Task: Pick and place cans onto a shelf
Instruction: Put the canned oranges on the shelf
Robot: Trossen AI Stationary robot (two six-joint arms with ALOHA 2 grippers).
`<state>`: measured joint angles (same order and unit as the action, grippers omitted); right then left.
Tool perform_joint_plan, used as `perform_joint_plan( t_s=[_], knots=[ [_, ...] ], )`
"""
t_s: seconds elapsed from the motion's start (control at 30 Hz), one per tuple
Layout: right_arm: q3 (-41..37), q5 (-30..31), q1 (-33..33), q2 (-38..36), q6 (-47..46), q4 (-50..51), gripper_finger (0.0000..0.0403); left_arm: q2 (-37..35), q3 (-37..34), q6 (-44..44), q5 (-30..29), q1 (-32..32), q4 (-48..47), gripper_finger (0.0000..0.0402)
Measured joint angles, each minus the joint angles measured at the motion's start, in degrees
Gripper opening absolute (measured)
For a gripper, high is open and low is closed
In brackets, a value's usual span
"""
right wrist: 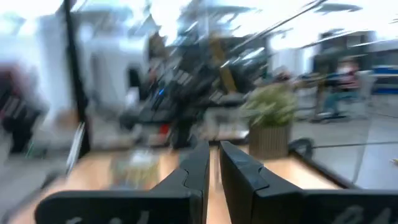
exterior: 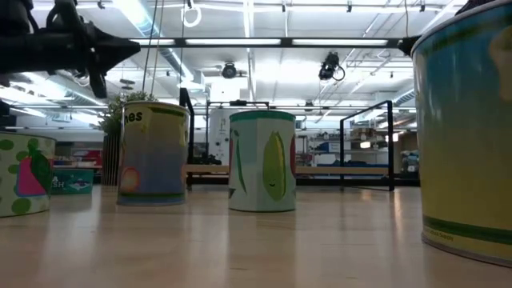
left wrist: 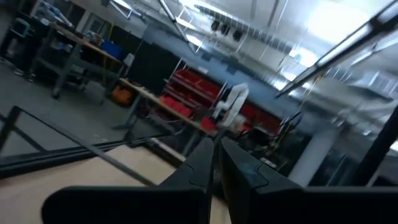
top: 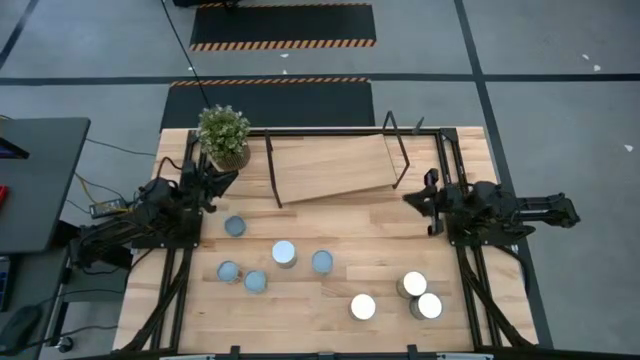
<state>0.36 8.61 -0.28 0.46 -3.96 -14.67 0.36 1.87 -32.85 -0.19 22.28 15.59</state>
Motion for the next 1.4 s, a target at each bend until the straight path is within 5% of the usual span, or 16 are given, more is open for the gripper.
perform_joint_plan(
  t_s=[0.1, 0.2, 0.43, 0.77, 0.87, 1.13, 1.4],
  knots=[
    [0.0, 12.74, -1.0, 0.07, -15.09, -3.28, 0.0046, 0.0, 0.0, -0.99, -0.09, 0.04, 2.37, 0.0034],
    [0.0, 17.77, -2.17, 0.07, -27.74, -3.75, 0.0046, 0.0, 0.0, -1.4, -1.1, 0.04, 4.57, 0.0034],
    [0.0, 18.75, -3.68, 0.07, -41.48, -6.1, 0.0046, 0.0, 0.0, -6.78, -5.8, 0.04, 11.48, 0.0034],
    [0.0, 18.77, -3.73, 0.05, -44.3, -14.07, 0.0046, -0.02, 0.0, -6.93, -6.86, 0.04, 13.23, 0.003],
    [0.0, 18.67, -3.7, 0.05, -52.52, -14.71, 0.0046, -0.01, 0.0, -10.44, -7.61, 0.03, 13.29, 0.003],
    [8.25, 10.42, -3.22, 7.93, -53.5, -6.96, 0.0042, 1.24, 3.66, -12.94, -5.51, -0.25, 7.44, 0.0099],
    [26.51, -4.28, -2.44, 23.61, -48.25, 21.49, 0.0034, 5.81, 9.23, -8.56, 2.89, -0.41, 1.93, 0.0156]
  ],
)
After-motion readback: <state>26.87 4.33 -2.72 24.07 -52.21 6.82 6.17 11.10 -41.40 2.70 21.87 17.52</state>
